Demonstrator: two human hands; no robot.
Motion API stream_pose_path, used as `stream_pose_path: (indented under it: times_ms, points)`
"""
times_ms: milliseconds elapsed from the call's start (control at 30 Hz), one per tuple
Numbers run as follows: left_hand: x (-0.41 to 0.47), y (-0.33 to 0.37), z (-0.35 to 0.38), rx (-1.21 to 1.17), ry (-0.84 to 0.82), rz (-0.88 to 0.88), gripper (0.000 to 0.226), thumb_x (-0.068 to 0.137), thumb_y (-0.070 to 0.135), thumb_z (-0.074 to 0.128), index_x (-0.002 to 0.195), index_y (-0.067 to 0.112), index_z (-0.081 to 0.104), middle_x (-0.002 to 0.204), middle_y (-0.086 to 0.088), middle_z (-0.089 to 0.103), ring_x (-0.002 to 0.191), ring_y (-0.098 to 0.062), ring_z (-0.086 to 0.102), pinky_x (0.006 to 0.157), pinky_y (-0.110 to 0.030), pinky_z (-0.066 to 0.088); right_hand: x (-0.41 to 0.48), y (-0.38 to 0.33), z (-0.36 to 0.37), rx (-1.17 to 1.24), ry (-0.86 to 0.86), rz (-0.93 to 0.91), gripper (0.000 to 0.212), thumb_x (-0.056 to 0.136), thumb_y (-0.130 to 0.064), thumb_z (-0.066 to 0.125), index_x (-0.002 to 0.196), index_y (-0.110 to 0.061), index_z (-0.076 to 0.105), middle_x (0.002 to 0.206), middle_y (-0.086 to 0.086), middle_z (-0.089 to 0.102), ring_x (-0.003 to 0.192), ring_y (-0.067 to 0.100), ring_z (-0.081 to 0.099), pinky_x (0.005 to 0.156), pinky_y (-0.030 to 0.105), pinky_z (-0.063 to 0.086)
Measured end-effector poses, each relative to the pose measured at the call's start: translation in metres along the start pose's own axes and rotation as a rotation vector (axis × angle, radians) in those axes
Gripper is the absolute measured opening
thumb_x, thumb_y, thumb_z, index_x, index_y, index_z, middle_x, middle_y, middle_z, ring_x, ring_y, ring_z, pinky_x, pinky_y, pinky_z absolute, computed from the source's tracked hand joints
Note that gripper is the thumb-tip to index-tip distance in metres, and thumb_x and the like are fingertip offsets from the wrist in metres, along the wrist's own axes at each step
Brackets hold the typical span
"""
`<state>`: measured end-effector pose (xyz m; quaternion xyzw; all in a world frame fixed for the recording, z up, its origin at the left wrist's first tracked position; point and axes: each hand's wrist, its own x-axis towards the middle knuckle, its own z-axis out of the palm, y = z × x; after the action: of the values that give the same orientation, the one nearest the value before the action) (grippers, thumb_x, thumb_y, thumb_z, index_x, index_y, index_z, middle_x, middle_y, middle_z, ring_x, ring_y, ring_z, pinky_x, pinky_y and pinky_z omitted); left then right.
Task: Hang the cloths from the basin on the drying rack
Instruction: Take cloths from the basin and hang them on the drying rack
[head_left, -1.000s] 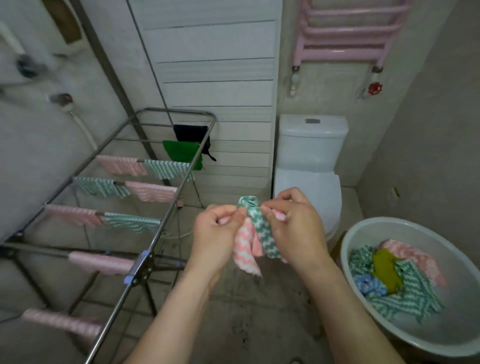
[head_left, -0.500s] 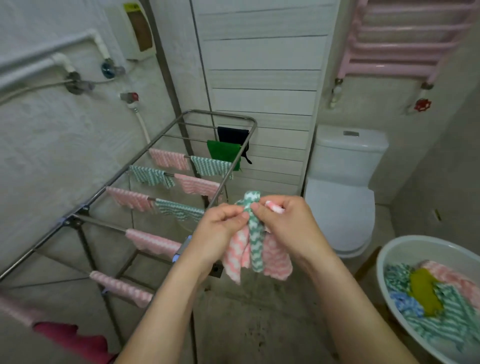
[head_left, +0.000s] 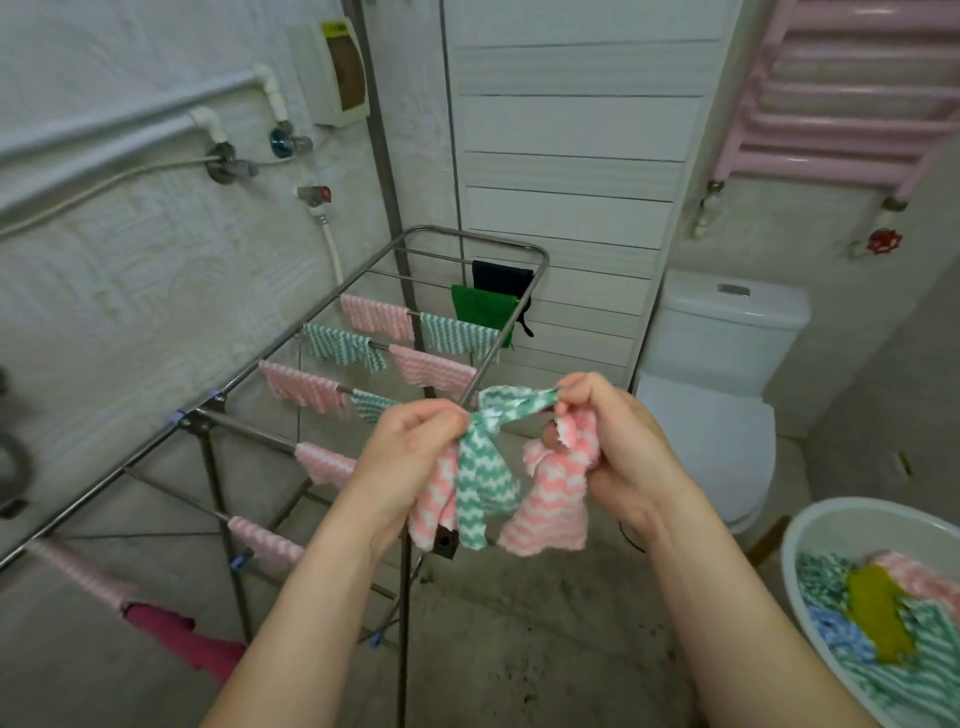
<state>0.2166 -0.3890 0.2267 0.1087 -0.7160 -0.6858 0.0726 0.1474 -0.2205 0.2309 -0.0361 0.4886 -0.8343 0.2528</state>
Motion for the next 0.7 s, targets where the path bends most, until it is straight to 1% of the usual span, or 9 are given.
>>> stream_pose_path:
  times_ms: [100,167,267,333,433,500,567,633,700]
  points:
    - [-0.003,0.001,-0.005,0.124,-0.108,0.013,0.025,0.093,0.010,0.047,0.074,0.005,0.063,0.072,-0.008,0.056,0.070,-0.013,0.054,0.067,-0.029,0.040,0.004,0.004,0.008,0.084,0.045,0.043,0.020,0.079,-0.007,0.050,0.060,-0.011,0.045,0.044,-0.001,0.035,0.035,0.012,0.032,0.049,0.026,0.029]
    - [-0.007,0.004,-0.013,0.182,-0.231,0.029,0.035,0.096,0.027,0.049,0.078,-0.001,0.061,0.075,-0.009,0.060,0.072,-0.015,0.057,0.071,-0.031,0.043,0.007,0.009,0.019,0.101,0.039,0.061,0.017,0.077,-0.008,0.052,0.062,-0.011,0.045,0.042,-0.001,0.038,0.035,0.012,0.030,0.054,0.033,0.019]
    - [-0.012,0.007,-0.017,0.328,-0.240,0.138,0.050,0.082,0.053,0.058,0.063,0.007,0.053,0.060,-0.001,0.046,0.057,-0.010,0.045,0.058,-0.021,0.037,0.009,0.011,0.033,0.003,0.032,0.015,0.021,0.083,-0.002,0.047,0.063,-0.009,0.046,0.041,0.001,0.042,0.036,0.013,0.032,0.046,0.027,0.028]
    - [-0.013,0.009,-0.022,0.392,-0.175,0.181,0.037,0.081,0.045,0.063,0.058,0.017,0.056,0.057,0.011,0.046,0.054,-0.003,0.044,0.059,-0.020,0.035,0.011,0.012,0.041,-0.048,0.056,-0.040,0.023,0.081,0.000,0.048,0.062,-0.011,0.046,0.047,0.003,0.042,0.041,0.014,0.035,0.048,0.027,0.030]
    - [-0.019,0.011,-0.037,0.402,-0.176,0.111,0.019,0.087,0.030,0.065,0.070,0.022,0.069,0.065,0.006,0.062,0.063,-0.010,0.061,0.064,-0.033,0.048,0.017,0.017,0.050,-0.150,0.148,-0.123,0.026,0.078,-0.002,0.051,0.058,-0.016,0.044,0.054,0.006,0.036,0.046,0.017,0.034,0.049,0.027,0.030]
    - [-0.019,0.007,-0.046,0.495,-0.170,0.122,0.012,0.084,0.026,0.069,0.073,0.019,0.070,0.073,0.009,0.061,0.070,-0.006,0.059,0.071,-0.027,0.046,0.020,0.019,0.054,-0.198,0.198,-0.157,0.025,0.077,-0.004,0.053,0.058,-0.017,0.043,0.055,0.005,0.036,0.047,0.016,0.034,0.049,0.026,0.030]
    - [-0.018,0.002,-0.052,0.655,-0.135,0.153,0.014,0.076,0.030,0.070,0.066,0.024,0.064,0.074,0.011,0.054,0.071,-0.003,0.054,0.068,-0.024,0.041,0.023,0.020,0.058,-0.195,0.230,-0.188,0.025,0.077,-0.005,0.053,0.058,-0.019,0.042,0.054,0.004,0.036,0.050,0.016,0.034,0.051,0.026,0.030]
    - [-0.021,-0.002,-0.058,0.758,-0.091,0.129,0.011,0.069,0.034,0.064,0.061,0.028,0.060,0.074,0.010,0.049,0.074,-0.009,0.053,0.069,-0.026,0.040,0.026,0.021,0.062,-0.161,0.242,-0.205,0.024,0.079,-0.003,0.050,0.060,-0.016,0.044,0.054,0.004,0.042,0.051,0.017,0.037,0.052,0.026,0.031]
    - [-0.024,-0.009,-0.066,0.863,-0.035,0.077,0.009,0.069,0.032,0.064,0.072,0.024,0.067,0.077,0.007,0.050,0.077,-0.015,0.054,0.072,-0.028,0.042,0.029,0.021,0.068,-0.134,0.186,-0.197,0.010,0.082,-0.002,0.047,0.075,-0.006,0.053,0.066,0.009,0.060,0.050,0.016,0.043,0.050,0.023,0.037]
